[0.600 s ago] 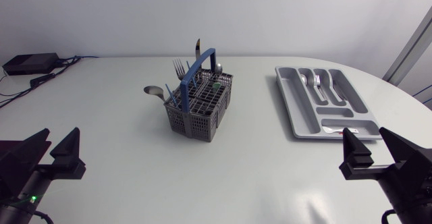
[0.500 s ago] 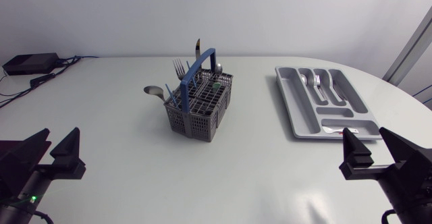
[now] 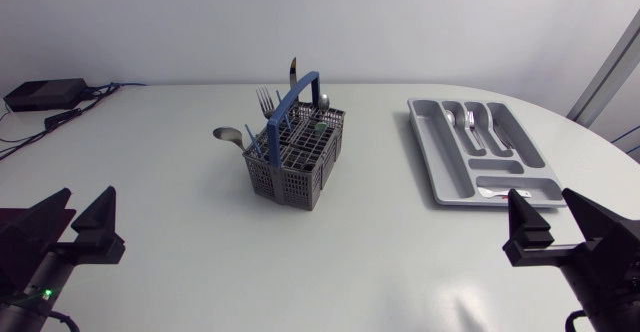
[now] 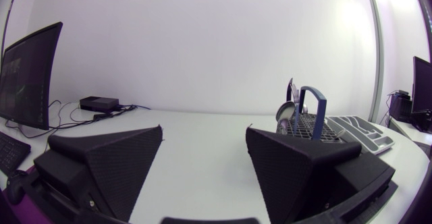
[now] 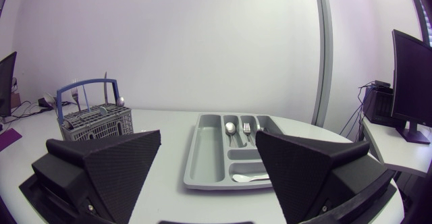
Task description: Unload the cutlery basket into the drawer organizer.
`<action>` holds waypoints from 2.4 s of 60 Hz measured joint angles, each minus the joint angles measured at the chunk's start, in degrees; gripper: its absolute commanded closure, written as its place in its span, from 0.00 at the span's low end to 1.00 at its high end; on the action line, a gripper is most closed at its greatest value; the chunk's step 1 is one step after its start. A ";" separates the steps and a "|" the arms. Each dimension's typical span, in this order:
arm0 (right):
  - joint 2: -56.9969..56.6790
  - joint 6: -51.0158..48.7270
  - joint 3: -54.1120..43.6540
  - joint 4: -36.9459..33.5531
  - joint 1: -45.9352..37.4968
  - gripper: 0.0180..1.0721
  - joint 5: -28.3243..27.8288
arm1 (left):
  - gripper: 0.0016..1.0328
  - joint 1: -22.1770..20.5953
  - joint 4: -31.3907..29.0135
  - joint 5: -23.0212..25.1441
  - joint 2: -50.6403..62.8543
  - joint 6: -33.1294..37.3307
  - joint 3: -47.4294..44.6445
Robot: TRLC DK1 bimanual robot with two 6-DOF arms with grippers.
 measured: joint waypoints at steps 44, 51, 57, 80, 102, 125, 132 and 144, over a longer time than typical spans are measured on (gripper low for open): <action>35.95 1.55 21.22 5.14 13.62 0.04 5.99 | 0.10 -10.99 -21.07 -5.16 46.12 -1.22 42.29; 43.43 2.71 25.27 0.46 14.95 0.04 6.25 | 0.09 -16.04 -31.56 -6.78 57.02 0.79 54.49; 49.37 2.80 29.42 -6.23 15.85 0.04 6.16 | 0.07 -21.05 -39.69 -6.84 66.47 4.74 65.70; 63.01 -8.20 39.17 -19.65 17.31 0.04 -2.21 | 0.13 -31.67 -58.75 -7.08 101.44 6.56 105.11; 63.32 -9.70 39.39 -19.63 22.08 0.04 -2.49 | 0.25 -34.05 -67.69 -7.54 125.22 6.56 135.10; 63.30 -9.70 37.83 -18.93 23.19 0.04 -2.49 | 0.59 -32.63 -72.59 -7.54 129.35 6.56 141.02; 63.30 -9.73 37.00 -18.08 23.17 0.04 -2.49 | 0.69 -32.68 -73.20 -7.78 129.98 6.49 141.02; 62.47 -9.94 36.11 -17.90 23.17 0.04 -2.47 | 0.75 -32.46 -73.64 -8.09 130.55 5.55 140.89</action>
